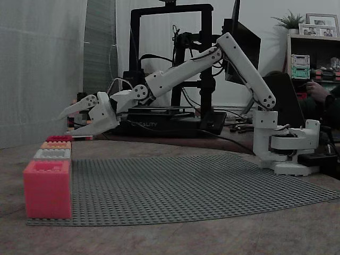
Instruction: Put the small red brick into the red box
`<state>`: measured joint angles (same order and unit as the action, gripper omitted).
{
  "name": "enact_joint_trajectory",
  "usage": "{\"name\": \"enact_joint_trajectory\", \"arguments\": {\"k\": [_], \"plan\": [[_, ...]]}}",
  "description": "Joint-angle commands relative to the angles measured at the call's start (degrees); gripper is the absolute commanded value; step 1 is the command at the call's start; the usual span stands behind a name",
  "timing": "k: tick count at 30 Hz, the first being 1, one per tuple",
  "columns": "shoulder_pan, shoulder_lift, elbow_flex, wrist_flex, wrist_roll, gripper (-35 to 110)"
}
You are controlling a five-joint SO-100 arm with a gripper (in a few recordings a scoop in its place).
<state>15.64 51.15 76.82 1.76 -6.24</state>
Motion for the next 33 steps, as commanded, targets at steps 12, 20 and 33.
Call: {"name": "enact_joint_trajectory", "arguments": {"k": [12,20,33], "plan": [[-1.67,30.94,-2.29,25.49,5.27,0],[-9.40,61.79,25.22,51.06,-0.35,0],[-12.48,103.62,72.42,62.93,-2.64,0]]}}
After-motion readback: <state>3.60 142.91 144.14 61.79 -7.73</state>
